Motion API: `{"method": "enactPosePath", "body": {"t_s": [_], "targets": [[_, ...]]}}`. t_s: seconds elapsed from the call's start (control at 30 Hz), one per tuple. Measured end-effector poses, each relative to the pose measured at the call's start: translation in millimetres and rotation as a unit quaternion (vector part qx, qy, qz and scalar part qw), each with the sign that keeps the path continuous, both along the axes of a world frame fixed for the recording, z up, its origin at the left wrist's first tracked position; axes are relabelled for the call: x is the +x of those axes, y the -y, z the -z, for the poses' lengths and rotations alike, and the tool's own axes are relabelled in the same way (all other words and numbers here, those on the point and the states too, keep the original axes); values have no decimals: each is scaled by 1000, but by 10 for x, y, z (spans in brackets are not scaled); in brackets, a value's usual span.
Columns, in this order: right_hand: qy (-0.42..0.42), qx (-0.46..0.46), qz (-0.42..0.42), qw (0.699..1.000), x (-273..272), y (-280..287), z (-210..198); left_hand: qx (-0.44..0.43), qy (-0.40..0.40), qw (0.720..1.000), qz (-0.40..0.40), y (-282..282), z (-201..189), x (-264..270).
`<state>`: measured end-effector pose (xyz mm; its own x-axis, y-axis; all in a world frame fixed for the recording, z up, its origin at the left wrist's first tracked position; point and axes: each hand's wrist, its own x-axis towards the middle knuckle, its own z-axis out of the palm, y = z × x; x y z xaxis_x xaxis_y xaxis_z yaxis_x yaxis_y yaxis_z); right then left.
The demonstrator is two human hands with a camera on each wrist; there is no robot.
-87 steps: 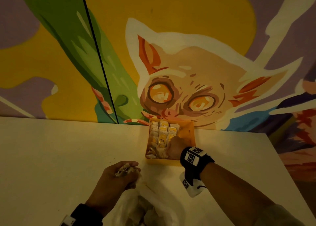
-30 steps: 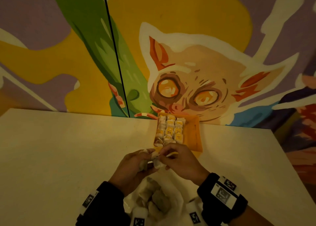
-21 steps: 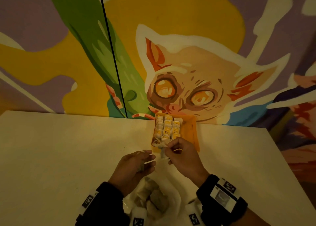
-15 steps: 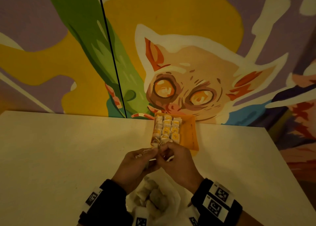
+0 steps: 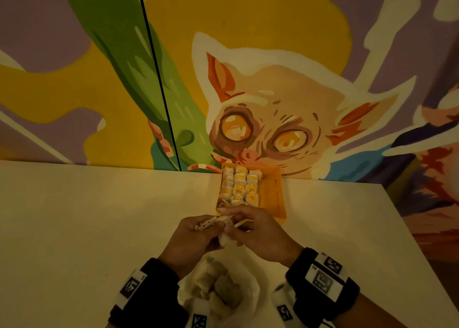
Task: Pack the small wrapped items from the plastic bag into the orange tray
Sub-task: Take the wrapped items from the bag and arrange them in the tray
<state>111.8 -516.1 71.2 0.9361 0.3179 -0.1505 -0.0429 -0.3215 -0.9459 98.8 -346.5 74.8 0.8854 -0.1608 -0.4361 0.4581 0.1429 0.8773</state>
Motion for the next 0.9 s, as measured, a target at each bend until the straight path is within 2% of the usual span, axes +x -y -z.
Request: {"method": "enactPosePath", "body": {"t_s": [0.13,0.27,0.47,0.63,0.9], "targets": [[-22,21,41,999,64,28,37,10,-4,1000,-13,-8,17,17],[-46,20,80,996,206,151,138,2,-26,997,-70,-51,59,50],[-47,-129,155,978,667,472,342,-20,-49,996,-69,-74,79,98],[-33,-255,173,951,1000,592,484,-10,-52,997,-62,-83,109,166],[-115,-377,111,912,1377,462,799,13,-63,996,-54,-143,97,296]]}}
